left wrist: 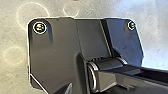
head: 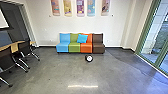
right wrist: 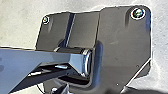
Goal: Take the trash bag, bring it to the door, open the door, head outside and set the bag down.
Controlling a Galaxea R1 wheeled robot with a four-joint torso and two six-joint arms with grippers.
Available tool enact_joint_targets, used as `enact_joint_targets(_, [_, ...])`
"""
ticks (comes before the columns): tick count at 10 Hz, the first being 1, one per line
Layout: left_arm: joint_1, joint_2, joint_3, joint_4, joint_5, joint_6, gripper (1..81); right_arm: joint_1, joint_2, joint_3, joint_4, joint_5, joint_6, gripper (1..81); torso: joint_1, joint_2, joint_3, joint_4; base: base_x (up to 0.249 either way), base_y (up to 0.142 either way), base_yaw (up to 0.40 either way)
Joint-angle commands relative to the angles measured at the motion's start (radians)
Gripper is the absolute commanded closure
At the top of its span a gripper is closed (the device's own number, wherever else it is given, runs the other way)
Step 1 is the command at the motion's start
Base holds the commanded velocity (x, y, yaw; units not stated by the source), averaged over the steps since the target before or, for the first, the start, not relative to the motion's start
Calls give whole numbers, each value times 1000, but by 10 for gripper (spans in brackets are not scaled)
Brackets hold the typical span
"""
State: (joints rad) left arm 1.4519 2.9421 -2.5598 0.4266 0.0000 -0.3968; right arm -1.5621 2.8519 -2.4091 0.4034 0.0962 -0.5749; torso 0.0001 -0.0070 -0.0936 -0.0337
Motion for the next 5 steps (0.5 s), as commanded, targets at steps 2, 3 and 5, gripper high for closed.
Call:
enact_joint_targets(2, [-47,-4,7,8,44,3,10,36,-4,15,-1,-69,-3,10,0,0,0,0,165,0,0])
enact_joint_targets(3, [-47,-4,7,8,44,3,10,36,0,12,-2,-69,-3,10,0,0,0,0,165,0,0])
enact_joint_targets(5, [-47,-1,6,8,41,1,10,36,0,10,0,-69,-3,10,0,0,0,0,165,0,0])
